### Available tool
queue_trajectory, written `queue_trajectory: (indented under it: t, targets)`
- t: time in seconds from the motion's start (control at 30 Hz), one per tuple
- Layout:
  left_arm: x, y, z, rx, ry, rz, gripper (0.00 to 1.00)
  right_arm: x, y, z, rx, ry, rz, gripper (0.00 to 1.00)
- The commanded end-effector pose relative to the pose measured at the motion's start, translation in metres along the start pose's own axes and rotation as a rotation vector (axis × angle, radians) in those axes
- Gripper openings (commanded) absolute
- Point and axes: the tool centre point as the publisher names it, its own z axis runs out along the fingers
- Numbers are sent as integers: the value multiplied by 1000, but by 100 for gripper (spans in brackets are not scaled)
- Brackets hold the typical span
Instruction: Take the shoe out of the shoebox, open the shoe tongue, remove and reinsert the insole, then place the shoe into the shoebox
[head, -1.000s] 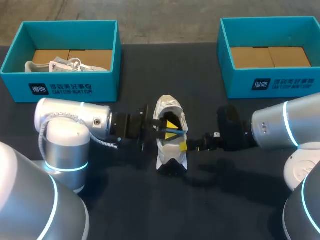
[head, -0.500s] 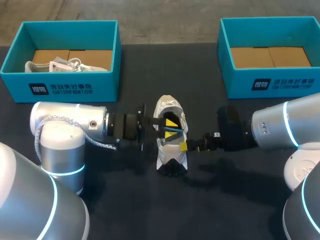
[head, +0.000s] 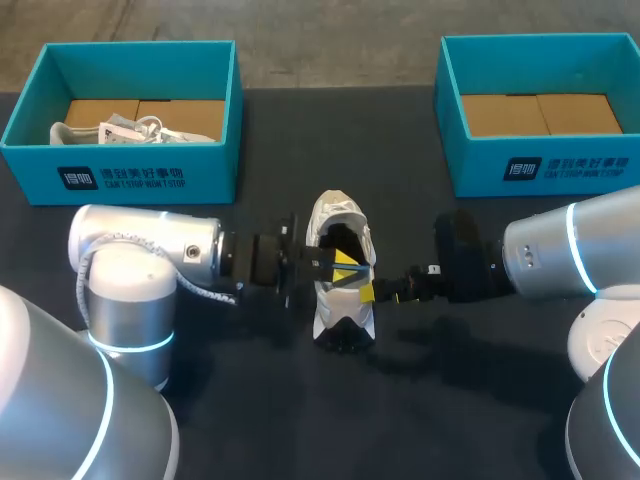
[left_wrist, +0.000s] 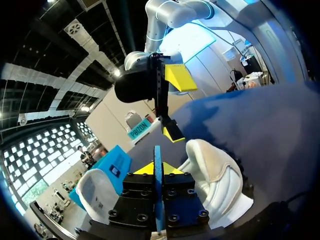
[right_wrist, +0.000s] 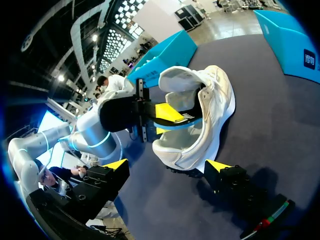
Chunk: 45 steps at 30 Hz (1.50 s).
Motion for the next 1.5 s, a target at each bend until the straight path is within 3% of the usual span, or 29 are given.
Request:
queue_trajectory:
  t: [0.03,0.37,0.4,0.43,0.47,0.5,0.93,1.07,1.5]
  targets:
    - [-1,12,4,-6,18,-8,0,3,0,3,0,-9,2,100]
    - [4,19,-1,-30,12,-39,0,3,0,3,0,-9,2,100]
    - [3,17,-2,-32,8,-36,7,3,0,3,0,-9,2,100]
    - [2,15,-2,-33,6,-35,31,3,0,3,0,-9,2,100]
    - [1,13,-3,-30,3,-31,41,3,0,3,0,-9,2,100]
    - [-1,10,-3,-25,-4,-25,42,3,0,3,0,-9,2,100]
    - [-9,-9,-7,3,-23,7,21,3,0,3,0,-9,2,100]
    - [-6,-11,-6,10,-16,2,1,3,0,3,0,-9,2,100]
    - [-1,4,1,7,24,-19,0,3,0,3,0,-9,2,100]
